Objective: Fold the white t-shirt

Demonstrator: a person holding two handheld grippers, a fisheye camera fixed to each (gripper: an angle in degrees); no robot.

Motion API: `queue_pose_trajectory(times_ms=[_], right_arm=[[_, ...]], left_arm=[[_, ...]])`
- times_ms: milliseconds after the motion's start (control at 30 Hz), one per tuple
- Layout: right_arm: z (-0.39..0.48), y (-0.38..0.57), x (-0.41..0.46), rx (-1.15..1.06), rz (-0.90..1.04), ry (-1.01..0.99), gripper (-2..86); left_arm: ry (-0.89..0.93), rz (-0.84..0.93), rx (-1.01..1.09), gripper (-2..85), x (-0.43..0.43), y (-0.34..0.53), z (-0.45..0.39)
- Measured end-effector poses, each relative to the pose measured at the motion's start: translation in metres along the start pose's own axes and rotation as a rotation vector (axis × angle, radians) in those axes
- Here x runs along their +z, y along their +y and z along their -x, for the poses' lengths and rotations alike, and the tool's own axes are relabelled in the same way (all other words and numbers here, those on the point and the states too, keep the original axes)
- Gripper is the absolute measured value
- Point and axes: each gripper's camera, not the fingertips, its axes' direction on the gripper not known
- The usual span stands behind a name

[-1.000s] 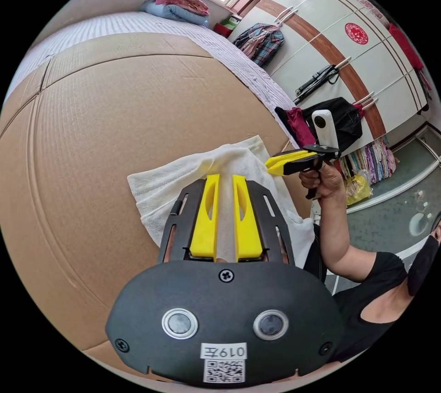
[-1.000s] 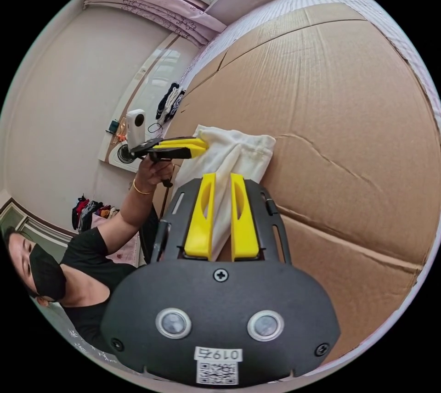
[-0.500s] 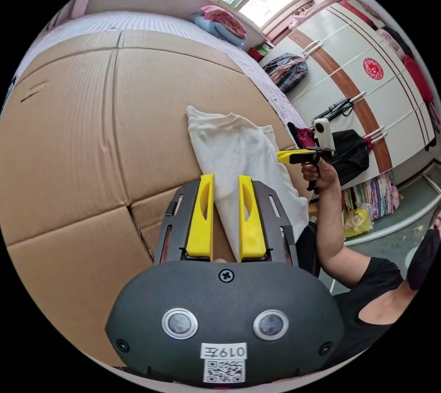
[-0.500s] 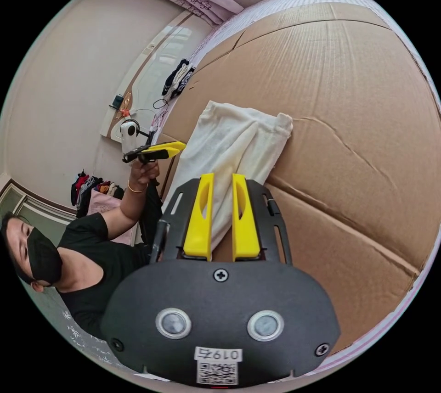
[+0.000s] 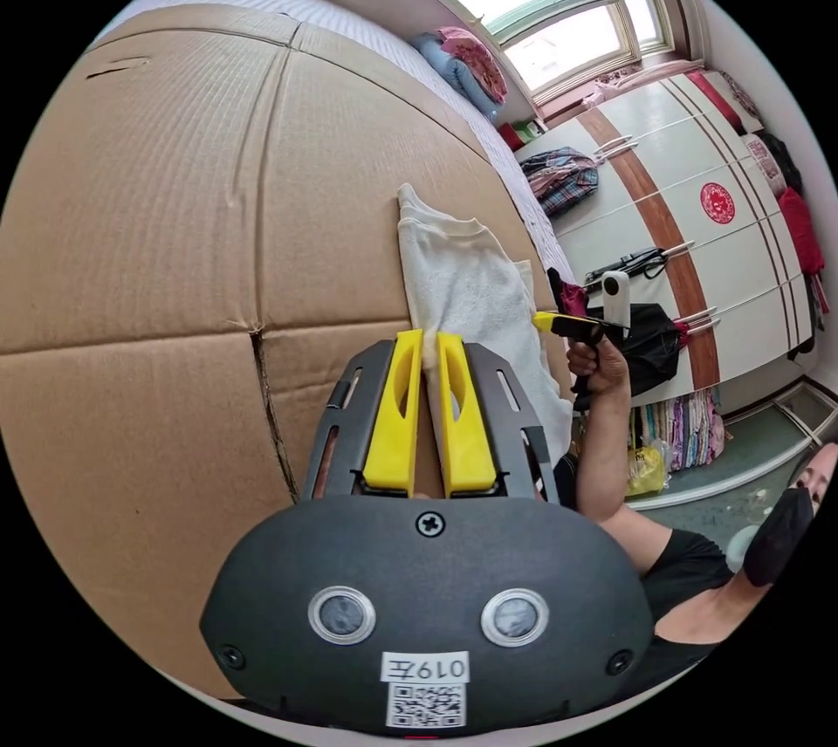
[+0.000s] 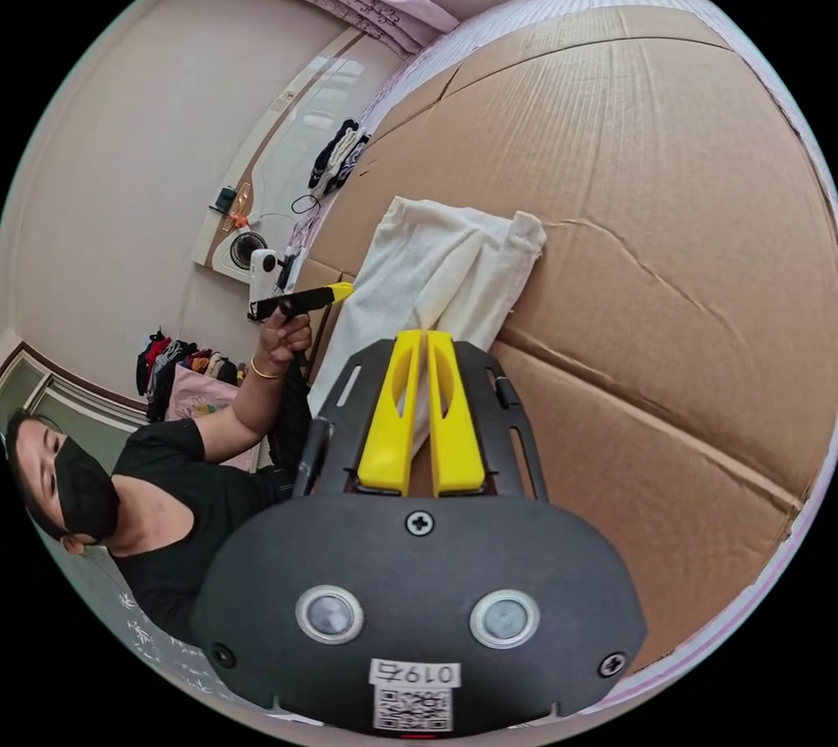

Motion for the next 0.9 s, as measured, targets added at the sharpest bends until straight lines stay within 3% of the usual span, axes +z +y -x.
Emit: queue_pose_trajectory(times_ms=[133, 233, 367, 500, 733, 900], right_arm=[[0.027, 0.017, -0.011, -0.056, -0.012, 0.017, 5.3], [0.054, 0.033, -0.012, -0.162, 0.047, 0.095, 4.8], [0.077, 0.046, 0.009, -0.255, 0.143, 0.115, 5.7], [0.075, 0.049, -0.002, -0.223, 0.065, 0.167, 5.7], [0.045, 0.05, -0.021, -0.101, -0.069, 0.144, 2.9], [0.042, 0.051, -0.033, -0.045, -0.145, 0.142, 4.2]], left_arm=[[-0.089, -0.046, 0.093, 1.4, -0.005, 0.008, -0.04], [-0.185, -0.094, 0.396, 1.8, 0.0, 0.01, -0.12], [-0.31, 0.05, 0.966, 3.4, 0.066, 0.018, -0.248], [-0.476, 0.191, 1.223, 2.8, 0.144, 0.012, -0.308], [-0.467, 0.313, 1.142, 2.6, 0.218, -0.032, -0.327], [-0.438, 0.377, 1.026, 7.6, 0.26, -0.073, -0.333]])
